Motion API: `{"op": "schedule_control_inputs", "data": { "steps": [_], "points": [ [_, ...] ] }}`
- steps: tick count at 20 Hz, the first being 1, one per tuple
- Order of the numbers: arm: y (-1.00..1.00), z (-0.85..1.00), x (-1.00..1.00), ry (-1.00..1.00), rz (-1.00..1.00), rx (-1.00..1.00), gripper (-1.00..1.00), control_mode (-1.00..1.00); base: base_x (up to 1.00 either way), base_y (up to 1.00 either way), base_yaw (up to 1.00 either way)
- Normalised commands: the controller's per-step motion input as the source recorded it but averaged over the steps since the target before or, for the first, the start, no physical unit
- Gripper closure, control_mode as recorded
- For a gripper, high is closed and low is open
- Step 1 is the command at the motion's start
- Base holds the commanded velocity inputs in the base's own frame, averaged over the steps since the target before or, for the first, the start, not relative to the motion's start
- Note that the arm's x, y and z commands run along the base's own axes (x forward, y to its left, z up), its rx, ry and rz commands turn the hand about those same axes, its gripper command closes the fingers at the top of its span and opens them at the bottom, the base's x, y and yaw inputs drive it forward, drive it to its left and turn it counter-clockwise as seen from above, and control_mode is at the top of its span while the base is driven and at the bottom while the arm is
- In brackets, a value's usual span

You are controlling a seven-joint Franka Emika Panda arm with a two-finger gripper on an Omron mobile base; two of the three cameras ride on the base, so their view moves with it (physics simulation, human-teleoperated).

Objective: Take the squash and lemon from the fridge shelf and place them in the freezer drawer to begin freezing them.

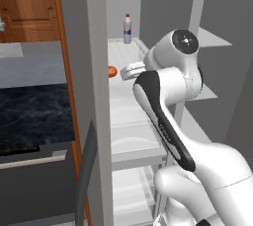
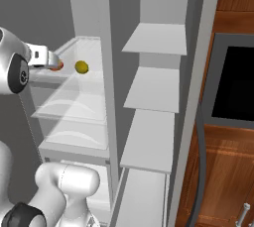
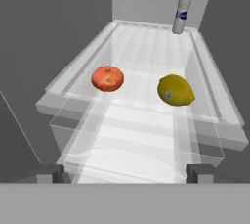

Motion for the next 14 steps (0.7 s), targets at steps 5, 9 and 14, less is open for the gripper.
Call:
{"op": "schedule_control_inputs", "data": {
  "steps": [5,9,14],
  "points": [
    [0.39,-0.03,0.11,0.09,0.01,0.02,-1.0,-1.0,0.0,0.0,0.0],
    [0.0,-0.73,0.19,0.12,0.0,0.0,-1.0,-1.0,0.0,0.0,0.0],
    [0.02,-0.43,0.23,0.1,0.0,0.02,-1.0,-1.0,0.0,0.0,0.0]
  ]
}}
